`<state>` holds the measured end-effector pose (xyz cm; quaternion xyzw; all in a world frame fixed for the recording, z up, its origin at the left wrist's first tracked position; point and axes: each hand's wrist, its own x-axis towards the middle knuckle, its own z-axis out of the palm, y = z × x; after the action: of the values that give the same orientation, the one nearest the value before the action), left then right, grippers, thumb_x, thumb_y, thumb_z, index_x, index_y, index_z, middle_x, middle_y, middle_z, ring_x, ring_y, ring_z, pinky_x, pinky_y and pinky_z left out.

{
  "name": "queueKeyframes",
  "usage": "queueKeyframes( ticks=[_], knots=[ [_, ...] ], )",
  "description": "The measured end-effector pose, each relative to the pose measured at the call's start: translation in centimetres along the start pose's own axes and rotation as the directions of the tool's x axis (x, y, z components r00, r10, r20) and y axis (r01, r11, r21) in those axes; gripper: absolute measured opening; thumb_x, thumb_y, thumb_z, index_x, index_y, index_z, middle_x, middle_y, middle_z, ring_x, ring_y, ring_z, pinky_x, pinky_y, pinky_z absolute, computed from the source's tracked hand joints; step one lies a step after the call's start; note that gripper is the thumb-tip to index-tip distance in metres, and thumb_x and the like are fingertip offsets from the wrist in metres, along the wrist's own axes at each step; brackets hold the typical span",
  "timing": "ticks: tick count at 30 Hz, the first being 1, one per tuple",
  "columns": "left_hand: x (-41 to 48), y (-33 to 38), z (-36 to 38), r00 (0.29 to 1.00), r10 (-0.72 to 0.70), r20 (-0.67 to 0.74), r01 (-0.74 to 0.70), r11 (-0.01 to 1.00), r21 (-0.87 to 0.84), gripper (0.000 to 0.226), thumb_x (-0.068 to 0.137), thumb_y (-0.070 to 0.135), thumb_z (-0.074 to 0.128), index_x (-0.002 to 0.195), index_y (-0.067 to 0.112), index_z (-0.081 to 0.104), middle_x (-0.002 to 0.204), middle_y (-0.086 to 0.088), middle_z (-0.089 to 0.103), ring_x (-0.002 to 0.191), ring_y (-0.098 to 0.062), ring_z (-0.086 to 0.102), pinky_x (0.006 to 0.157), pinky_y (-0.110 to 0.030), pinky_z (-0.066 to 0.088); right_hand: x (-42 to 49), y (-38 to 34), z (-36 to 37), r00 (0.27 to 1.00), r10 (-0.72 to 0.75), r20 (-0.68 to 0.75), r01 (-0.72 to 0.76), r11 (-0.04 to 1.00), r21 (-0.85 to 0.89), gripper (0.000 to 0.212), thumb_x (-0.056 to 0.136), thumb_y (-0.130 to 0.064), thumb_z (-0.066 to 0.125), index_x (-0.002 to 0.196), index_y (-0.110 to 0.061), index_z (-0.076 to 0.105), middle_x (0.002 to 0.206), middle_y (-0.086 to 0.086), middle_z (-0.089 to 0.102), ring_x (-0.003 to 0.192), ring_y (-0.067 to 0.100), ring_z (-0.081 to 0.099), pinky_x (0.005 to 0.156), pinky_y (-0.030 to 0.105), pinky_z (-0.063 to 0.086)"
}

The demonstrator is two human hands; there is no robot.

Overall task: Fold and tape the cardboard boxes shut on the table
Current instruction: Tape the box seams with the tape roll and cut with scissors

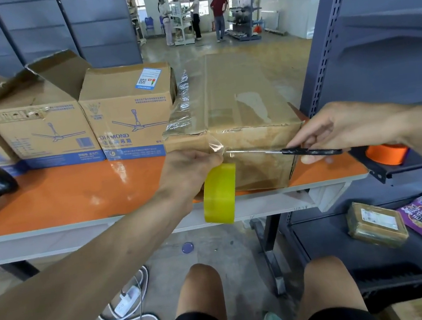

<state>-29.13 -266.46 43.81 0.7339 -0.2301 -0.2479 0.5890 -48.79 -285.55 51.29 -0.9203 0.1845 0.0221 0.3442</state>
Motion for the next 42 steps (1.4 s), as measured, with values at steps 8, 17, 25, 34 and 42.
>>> queueKeyframes(
  ticks=[8,17,25,34,42],
  knots=[
    [-0.1,-0.4,0.4,0.999,0.001,-0.043,-0.003,0.998,-0.067,0.015,0.083,0.024,0.082,0.073,0.016,0.074,0.074,-0.004,0.068,0.071,-0.021,0.06,0.067,-0.031,0.049,0.3,1.3,-0.2,0.999,0.008,-0.042,-0.007,1.0,0.015,0.038,0.059,-0.044,0.083,0.097,-0.043,0.079,0.082,0.002,0.076,0.06,0.014,0.066,0.062,0.014,0.051],
    [0.2,-0.2,0.1,0.999,0.003,-0.039,-0.003,1.0,0.011,0.013,0.082,0.023,0.081,0.076,0.012,0.077,0.071,-0.001,0.068,0.067,-0.018,0.06,0.063,-0.028,0.049,-2.1,-0.2,-0.7,0.99,-0.11,-0.093,0.111,0.994,0.01,0.043,0.064,-0.05,0.081,0.106,-0.052,0.074,0.095,-0.007,0.076,0.077,0.006,0.071,0.072,0.012,0.052],
    [0.1,0.5,-0.2,0.999,-0.003,-0.039,0.006,0.998,0.07,0.009,0.08,0.021,0.082,0.077,0.013,0.079,0.088,-0.011,0.077,0.072,-0.02,0.067,0.071,-0.037,0.06,5.4,-6.0,3.7,0.756,-0.434,-0.49,0.131,0.833,-0.537,0.058,0.093,-0.033,0.068,0.139,-0.057,0.043,0.117,-0.017,0.061,0.099,0.008,0.059,0.066,0.015,0.038],
    [0.3,0.1,-0.8,0.999,-0.011,-0.034,0.01,0.999,-0.038,0.024,0.082,0.014,0.08,0.097,-0.005,0.074,0.08,-0.01,0.067,0.072,-0.019,0.06,0.066,-0.029,0.047,9.2,-5.3,7.5,0.741,-0.463,-0.487,0.019,0.739,-0.673,0.055,0.087,-0.046,0.062,0.138,-0.039,0.045,0.121,-0.003,0.054,0.117,0.026,0.053,0.07,0.035,0.037],
    [0.6,-0.2,-1.6,0.998,-0.028,0.05,0.027,1.0,0.015,0.013,0.081,0.027,0.084,0.083,0.016,0.078,0.071,0.004,0.073,0.059,-0.008,0.066,0.06,-0.023,0.054,9.1,-4.2,9.5,0.65,-0.53,-0.545,-0.028,0.7,-0.714,0.058,0.077,-0.04,0.074,0.128,-0.032,0.048,0.112,-0.004,0.049,0.113,0.023,0.049,0.063,0.031,0.034]
  ],
)
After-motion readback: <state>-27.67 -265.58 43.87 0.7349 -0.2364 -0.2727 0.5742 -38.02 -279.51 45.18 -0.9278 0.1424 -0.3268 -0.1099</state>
